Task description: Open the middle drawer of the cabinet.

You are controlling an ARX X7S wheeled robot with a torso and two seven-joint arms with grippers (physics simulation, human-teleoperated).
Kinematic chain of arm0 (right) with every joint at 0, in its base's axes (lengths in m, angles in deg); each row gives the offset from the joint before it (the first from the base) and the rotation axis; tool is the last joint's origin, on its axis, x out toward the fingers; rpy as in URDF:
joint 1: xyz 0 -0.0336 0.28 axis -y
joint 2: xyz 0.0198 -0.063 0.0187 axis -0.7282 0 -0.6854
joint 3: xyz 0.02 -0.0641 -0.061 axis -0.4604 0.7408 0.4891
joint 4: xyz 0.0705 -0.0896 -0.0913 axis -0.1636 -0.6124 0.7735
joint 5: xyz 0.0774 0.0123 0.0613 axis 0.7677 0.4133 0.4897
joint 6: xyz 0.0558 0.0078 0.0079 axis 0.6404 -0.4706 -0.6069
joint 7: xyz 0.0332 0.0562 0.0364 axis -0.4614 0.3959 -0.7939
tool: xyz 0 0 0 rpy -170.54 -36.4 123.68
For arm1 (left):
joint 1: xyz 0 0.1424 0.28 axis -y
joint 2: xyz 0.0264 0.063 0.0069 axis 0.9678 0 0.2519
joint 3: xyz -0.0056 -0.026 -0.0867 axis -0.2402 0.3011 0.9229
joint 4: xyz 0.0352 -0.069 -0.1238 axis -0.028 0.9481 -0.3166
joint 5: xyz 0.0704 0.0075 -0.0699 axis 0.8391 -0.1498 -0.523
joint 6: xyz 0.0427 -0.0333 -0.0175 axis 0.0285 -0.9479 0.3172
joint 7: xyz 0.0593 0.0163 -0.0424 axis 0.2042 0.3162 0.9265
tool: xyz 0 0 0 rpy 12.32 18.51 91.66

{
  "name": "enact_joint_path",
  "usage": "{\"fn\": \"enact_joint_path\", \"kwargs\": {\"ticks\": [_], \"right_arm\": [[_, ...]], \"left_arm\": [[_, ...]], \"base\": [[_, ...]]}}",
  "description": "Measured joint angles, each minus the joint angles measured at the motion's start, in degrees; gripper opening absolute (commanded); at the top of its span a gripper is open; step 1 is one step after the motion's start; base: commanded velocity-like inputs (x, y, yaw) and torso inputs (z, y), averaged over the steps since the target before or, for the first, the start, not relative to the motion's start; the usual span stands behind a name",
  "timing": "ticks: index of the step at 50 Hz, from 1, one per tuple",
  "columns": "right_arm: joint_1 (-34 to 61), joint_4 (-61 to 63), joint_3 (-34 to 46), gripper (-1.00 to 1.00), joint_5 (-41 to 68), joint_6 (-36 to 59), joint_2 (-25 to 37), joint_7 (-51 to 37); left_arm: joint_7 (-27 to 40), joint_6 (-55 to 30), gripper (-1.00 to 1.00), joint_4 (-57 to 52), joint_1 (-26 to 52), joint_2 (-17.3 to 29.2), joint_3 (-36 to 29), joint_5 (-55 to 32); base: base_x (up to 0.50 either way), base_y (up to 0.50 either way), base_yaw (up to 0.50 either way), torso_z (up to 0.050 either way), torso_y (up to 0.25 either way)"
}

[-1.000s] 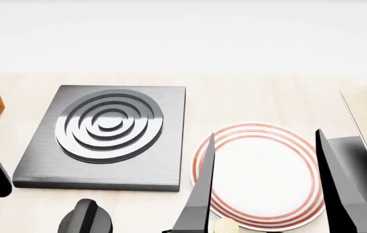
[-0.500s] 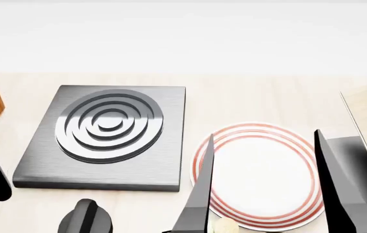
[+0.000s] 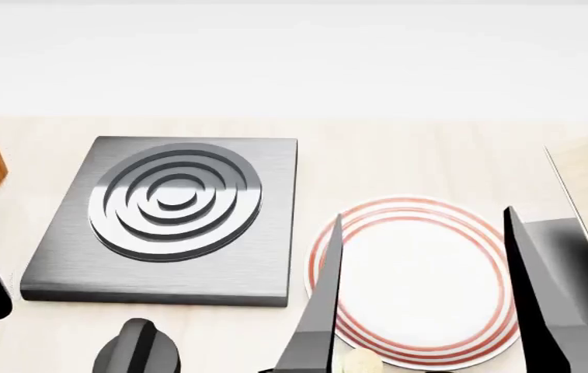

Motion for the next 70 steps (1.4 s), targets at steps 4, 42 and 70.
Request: {"fn": "enact_joint_path", "kwargs": {"ticks": [4, 42, 70], "right_arm": [[-0.04, 0.00, 0.03, 1.00, -0.06, 0.00, -0.02, 0.02], [-0.18, -0.08, 0.57, 1.00, 0.62, 0.11, 0.86, -0.79], [0.04, -0.21, 1.02, 1.00, 1.44, 0.35, 1.82, -1.77]], "left_arm": [[0.18, -0.04, 1.00, 0.67, 0.19, -0.18, 0.05, 0.06], [4.49, 8.27, 1.00, 19.84, 5.33, -7.40, -1.57, 1.70], [7.68, 14.72, 1.00, 36.17, 9.49, -13.24, -5.45, -0.46]], "base": [[0.00, 0.00, 0.00, 0.000, 0.000], [0.00, 0.00, 0.00, 0.000, 0.000], [0.00, 0.00, 0.00, 0.000, 0.000]]}}
